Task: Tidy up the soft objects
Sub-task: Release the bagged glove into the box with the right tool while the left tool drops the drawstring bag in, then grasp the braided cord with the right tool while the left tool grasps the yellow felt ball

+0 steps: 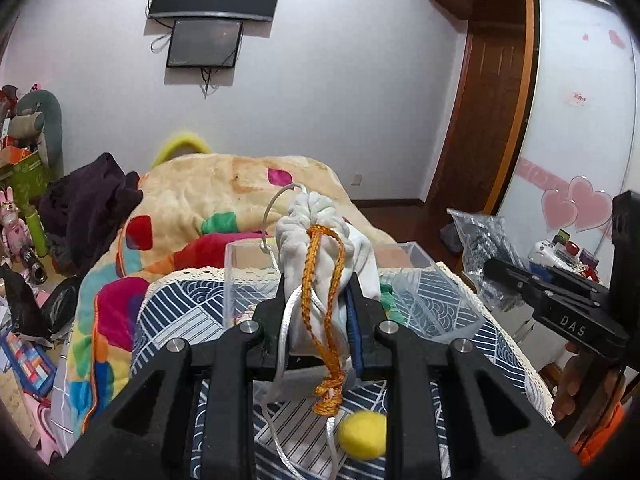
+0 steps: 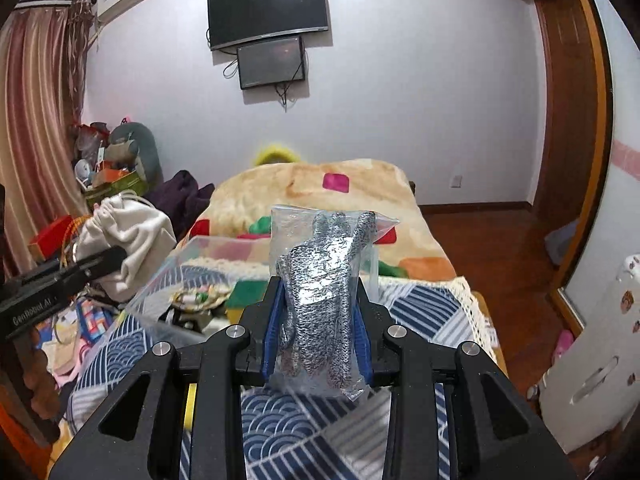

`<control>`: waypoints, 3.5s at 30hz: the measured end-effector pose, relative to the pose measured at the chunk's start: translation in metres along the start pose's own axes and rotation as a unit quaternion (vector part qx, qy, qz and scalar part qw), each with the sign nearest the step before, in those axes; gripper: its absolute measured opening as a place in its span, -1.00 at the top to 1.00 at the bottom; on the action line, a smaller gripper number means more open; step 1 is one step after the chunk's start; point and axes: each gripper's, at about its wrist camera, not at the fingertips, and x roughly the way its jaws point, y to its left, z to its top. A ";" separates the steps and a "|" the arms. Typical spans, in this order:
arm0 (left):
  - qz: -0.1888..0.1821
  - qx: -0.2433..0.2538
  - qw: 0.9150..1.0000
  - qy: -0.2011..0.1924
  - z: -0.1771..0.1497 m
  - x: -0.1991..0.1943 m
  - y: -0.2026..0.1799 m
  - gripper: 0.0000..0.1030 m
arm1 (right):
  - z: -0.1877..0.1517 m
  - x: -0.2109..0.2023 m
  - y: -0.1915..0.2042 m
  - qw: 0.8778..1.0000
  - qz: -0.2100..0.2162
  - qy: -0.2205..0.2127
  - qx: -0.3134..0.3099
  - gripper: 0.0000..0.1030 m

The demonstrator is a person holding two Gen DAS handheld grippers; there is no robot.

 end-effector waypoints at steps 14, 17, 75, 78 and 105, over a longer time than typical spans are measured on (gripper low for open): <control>0.003 -0.007 0.998 0.067 -0.011 0.070 -0.003 0.55 | 0.002 0.060 0.010 0.998 -0.004 0.061 -0.001 0.44; 0.013 0.000 0.997 0.080 -0.016 0.080 -0.004 0.55 | -0.005 0.069 0.008 0.997 -0.010 0.081 -0.003 0.44; -0.022 0.016 0.990 0.141 -0.120 0.004 -0.033 -0.37 | -0.120 -0.015 -0.010 0.988 -0.017 0.155 0.008 -0.13; -0.023 0.012 0.989 0.143 -0.117 0.012 -0.034 -0.32 | -0.129 -0.016 -0.013 0.986 -0.007 0.168 0.012 0.00; -0.028 0.009 0.994 0.105 -0.093 0.005 -0.037 0.19 | -0.108 -0.027 -0.020 0.993 -0.003 0.114 0.018 0.72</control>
